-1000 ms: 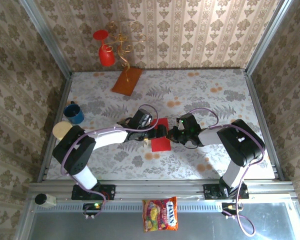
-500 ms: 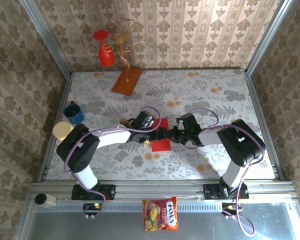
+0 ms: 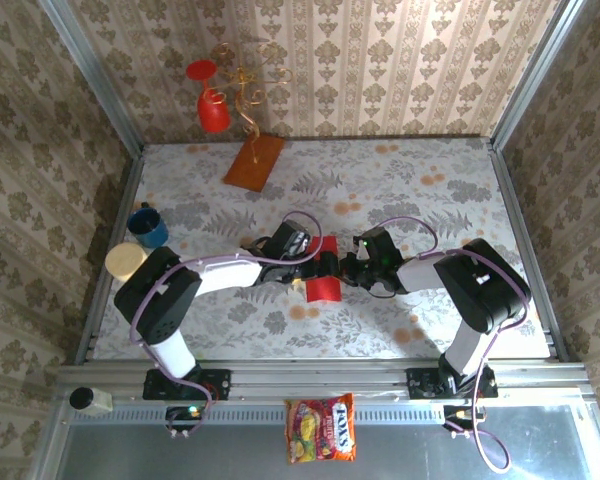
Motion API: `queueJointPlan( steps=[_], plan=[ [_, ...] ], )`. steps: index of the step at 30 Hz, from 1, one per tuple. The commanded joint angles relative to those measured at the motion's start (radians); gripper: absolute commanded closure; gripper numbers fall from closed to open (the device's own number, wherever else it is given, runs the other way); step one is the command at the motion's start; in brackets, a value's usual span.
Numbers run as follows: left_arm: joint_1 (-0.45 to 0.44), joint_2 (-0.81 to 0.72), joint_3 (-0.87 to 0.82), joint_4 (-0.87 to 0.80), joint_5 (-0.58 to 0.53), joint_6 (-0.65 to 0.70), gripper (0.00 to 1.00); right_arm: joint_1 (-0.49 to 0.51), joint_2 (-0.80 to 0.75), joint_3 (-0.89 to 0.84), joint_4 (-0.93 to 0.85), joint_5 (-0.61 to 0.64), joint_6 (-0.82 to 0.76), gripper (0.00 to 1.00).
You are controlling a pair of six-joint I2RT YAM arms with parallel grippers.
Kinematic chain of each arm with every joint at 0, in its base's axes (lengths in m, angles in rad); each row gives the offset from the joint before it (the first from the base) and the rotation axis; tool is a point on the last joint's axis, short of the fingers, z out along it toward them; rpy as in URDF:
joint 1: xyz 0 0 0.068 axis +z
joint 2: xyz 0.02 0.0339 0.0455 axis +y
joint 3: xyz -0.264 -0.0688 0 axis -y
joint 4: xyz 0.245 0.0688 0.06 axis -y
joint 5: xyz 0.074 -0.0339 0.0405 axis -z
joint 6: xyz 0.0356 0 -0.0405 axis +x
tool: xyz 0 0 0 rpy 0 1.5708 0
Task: Fold a paper plane with a square sheet of paper (pick it up from the middle)
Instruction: Third fold the triangle at the center of the table.
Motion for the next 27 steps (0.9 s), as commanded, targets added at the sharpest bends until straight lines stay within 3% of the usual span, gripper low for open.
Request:
queueJointPlan(
  steps=[1,14,20,27],
  plan=[
    [0.001,-0.041,-0.037,0.147,0.059,-0.024,0.0,0.006,0.027,-0.032,-0.084,0.027,0.001,1.0],
    [0.063,-0.05,-0.171,0.451,0.13,-0.087,0.0,0.006,0.025,-0.033,-0.089,0.028,0.0,1.0],
    [0.097,-0.014,-0.173,0.475,0.169,-0.083,0.0,0.006,0.019,-0.033,-0.098,0.032,-0.003,1.0],
    [0.136,0.037,-0.169,0.471,0.231,-0.025,0.13,0.006,0.025,-0.022,-0.112,0.029,-0.012,1.0]
  ],
)
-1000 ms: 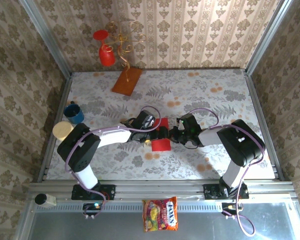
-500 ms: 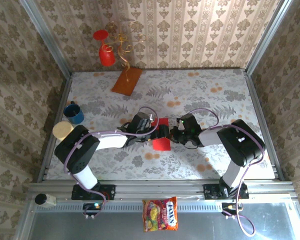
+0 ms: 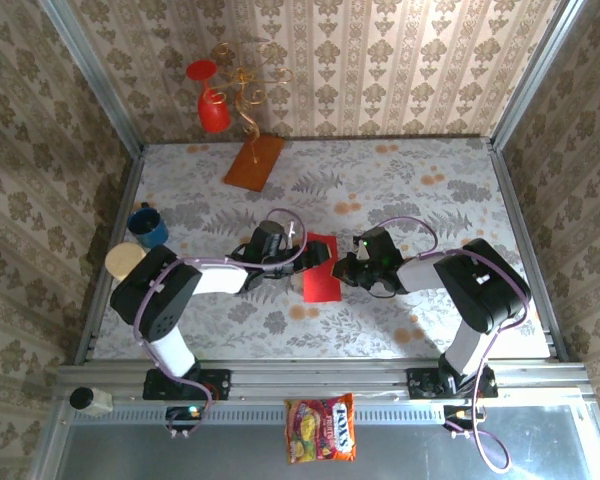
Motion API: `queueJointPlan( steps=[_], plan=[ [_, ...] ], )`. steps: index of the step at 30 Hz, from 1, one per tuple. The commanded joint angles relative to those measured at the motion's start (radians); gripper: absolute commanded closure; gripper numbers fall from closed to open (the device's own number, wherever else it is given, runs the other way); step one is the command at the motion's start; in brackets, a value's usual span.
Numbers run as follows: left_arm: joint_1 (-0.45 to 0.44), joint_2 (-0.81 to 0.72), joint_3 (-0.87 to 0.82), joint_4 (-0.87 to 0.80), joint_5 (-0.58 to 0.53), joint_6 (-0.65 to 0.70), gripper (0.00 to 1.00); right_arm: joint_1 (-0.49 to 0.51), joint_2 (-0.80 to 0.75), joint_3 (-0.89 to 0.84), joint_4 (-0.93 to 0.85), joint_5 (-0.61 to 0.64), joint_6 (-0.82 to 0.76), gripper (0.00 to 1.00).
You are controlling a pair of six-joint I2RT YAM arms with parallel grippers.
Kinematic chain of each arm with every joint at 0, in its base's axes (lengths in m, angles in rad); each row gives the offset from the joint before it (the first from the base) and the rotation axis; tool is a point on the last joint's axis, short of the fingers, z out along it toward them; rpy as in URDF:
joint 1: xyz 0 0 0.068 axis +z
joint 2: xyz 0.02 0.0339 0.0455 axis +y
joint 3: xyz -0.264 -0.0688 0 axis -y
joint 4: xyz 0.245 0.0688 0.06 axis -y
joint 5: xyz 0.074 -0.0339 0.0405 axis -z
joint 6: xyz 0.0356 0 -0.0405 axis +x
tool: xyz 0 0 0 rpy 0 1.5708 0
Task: Fold a paper plane with a square sheet of paper (pick it up from the middle)
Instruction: Third fold the triangle at the center of the table.
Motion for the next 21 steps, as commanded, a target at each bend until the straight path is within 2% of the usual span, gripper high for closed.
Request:
queueJointPlan(
  steps=[1,14,21],
  plan=[
    [0.02,0.032,0.002,0.017,0.059,0.04,0.17,0.005,0.027,-0.021,-0.114,0.028,-0.013,1.0],
    [0.07,0.057,-0.005,-0.03,0.099,0.119,0.78,0.003,0.023,0.007,-0.167,0.025,-0.042,1.0],
    [0.073,0.064,-0.008,-0.043,0.101,0.129,0.93,0.003,0.024,0.054,-0.217,0.012,-0.069,1.0]
  ],
)
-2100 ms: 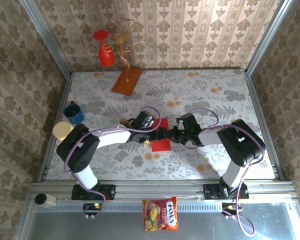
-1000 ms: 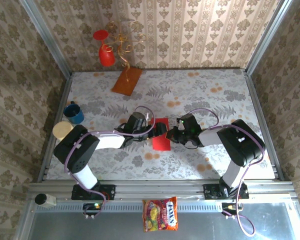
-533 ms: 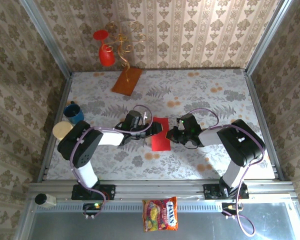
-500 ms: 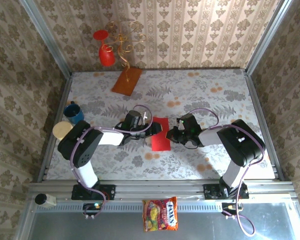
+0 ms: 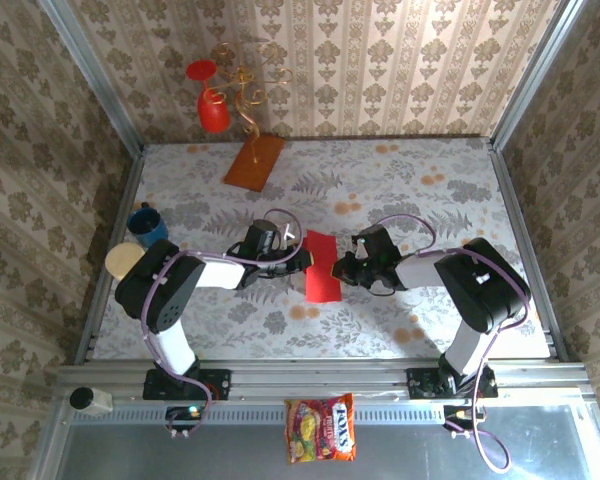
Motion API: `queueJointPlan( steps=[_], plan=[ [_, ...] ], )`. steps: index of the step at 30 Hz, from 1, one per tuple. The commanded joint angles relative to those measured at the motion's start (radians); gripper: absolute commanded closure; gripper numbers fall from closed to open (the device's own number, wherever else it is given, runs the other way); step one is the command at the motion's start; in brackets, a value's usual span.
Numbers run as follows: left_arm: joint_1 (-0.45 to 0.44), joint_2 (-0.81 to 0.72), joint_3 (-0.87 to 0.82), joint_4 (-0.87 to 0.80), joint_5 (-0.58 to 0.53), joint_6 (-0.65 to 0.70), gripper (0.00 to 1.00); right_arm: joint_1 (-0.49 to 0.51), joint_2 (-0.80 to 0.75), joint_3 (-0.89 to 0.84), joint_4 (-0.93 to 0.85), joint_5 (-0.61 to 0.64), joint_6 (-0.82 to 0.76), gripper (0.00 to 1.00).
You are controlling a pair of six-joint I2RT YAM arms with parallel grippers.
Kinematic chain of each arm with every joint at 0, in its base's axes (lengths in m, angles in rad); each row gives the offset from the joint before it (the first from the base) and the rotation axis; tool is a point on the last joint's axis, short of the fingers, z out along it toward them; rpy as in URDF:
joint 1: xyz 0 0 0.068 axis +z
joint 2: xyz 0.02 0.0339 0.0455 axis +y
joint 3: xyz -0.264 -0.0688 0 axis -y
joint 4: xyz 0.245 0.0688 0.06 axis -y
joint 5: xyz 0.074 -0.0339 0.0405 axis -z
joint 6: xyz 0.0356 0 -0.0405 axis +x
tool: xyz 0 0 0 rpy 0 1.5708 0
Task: Fold a paper plane with a square sheet of paper (pick it up from the middle)
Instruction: Third fold the triangle at the center of the table.
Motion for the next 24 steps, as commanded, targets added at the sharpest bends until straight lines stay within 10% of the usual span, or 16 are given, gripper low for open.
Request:
queueJointPlan(
  steps=[1,7,24],
  plan=[
    [0.008,0.02,-0.006,-0.026,0.016,0.024,0.96,0.002,0.023,0.017,-0.133,0.011,-0.039,1.0],
    [0.014,0.004,-0.018,-0.041,0.013,-0.007,1.0,0.001,-0.025,0.081,-0.225,-0.008,-0.104,0.99],
    [0.055,-0.047,0.005,-0.166,0.032,-0.237,1.0,0.235,-0.212,0.23,-0.611,0.218,-0.384,0.52]
  ],
)
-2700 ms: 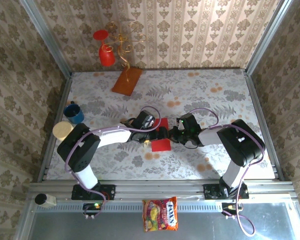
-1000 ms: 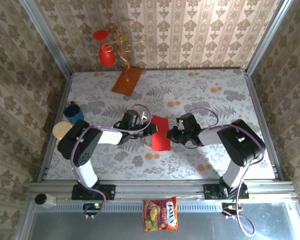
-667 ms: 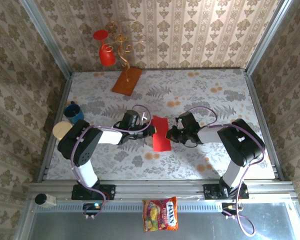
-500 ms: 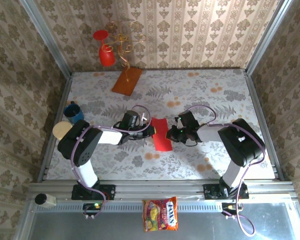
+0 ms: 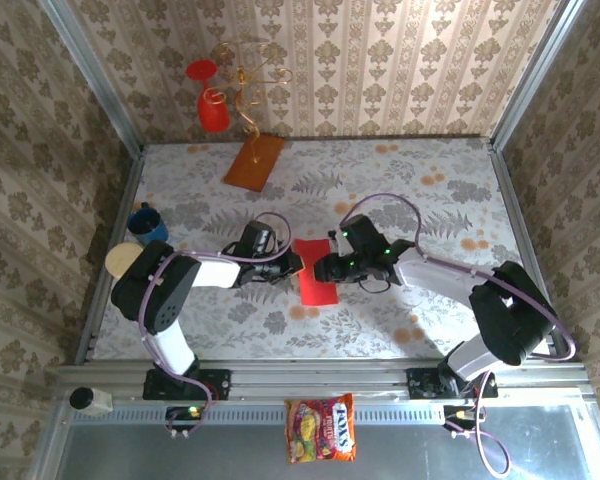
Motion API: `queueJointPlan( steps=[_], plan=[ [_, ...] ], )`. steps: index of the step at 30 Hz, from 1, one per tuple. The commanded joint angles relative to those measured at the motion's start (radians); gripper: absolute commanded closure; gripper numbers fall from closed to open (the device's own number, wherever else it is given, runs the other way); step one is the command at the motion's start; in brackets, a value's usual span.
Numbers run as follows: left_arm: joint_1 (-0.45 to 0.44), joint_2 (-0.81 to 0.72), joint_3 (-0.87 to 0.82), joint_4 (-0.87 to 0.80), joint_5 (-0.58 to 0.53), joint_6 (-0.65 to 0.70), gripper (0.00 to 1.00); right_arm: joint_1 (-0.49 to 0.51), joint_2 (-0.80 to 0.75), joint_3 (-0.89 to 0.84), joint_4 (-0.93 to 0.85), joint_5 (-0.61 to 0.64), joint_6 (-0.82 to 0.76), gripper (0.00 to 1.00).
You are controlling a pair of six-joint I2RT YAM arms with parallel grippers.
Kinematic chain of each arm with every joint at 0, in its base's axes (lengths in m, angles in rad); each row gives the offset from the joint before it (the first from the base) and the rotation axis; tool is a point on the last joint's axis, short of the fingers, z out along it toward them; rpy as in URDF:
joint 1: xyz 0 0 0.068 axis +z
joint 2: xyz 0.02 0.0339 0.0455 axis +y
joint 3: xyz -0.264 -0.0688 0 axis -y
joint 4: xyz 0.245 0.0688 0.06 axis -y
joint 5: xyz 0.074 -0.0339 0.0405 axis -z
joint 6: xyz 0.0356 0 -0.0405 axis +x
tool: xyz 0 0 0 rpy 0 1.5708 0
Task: Fold a paper plane with a square sheet of paper (pick it up from the middle)
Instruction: Third fold the triangle at the center of the table.
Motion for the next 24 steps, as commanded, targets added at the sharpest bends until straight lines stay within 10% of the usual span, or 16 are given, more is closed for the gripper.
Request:
queueJointPlan(
  steps=[1,24],
  plan=[
    [0.015,-0.03,0.014,-0.026,0.033,-0.077,1.0,0.072,0.001,0.029,-0.127,0.117,-0.075,0.51],
    [0.041,-0.018,0.028,-0.034,0.081,-0.125,1.0,0.303,0.215,0.258,-0.305,0.393,-0.168,0.33]
  ],
)
